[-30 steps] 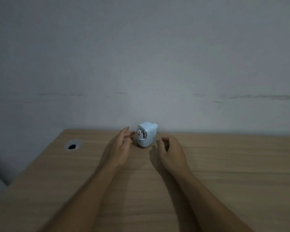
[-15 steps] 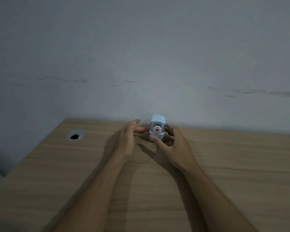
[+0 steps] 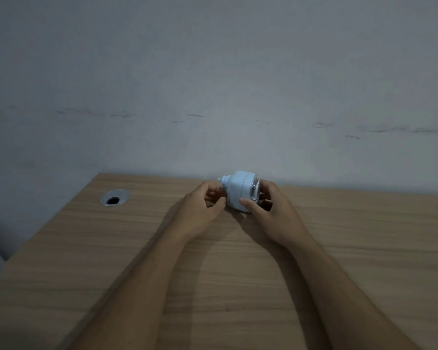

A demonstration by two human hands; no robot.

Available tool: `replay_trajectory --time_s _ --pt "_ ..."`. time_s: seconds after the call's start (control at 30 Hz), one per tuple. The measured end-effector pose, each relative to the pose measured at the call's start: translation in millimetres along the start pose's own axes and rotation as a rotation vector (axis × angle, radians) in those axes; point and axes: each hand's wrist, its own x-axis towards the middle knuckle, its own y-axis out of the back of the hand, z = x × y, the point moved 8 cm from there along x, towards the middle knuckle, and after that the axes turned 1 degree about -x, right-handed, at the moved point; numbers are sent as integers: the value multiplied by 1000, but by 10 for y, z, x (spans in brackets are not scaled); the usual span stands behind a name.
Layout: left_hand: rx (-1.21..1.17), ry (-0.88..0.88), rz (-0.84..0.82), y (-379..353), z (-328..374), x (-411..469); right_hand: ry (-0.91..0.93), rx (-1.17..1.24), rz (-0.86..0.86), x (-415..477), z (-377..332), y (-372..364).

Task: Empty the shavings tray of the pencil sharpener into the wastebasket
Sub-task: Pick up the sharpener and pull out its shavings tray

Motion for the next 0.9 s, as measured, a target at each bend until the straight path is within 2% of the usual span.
replay_trajectory --time_s 0.1,0.3,0.5,0.63,0.9 --pt "-25 -34 -66 -12 49 -66 5 71 -21 -49 -62 25" --pt "-263 2 -110 80 73 -407 41 163 -75 -486 -290 108" --pt "-211 -6 -207 159 148 -1241 67 127 -168 -1217 -549 236" --pt "-72 -14 -247 252 204 -1741 57 141 -236 -1678 -728 316" --pt "-84 -21 -307 294 421 -2508 41 138 -252 -2389 -821 452"
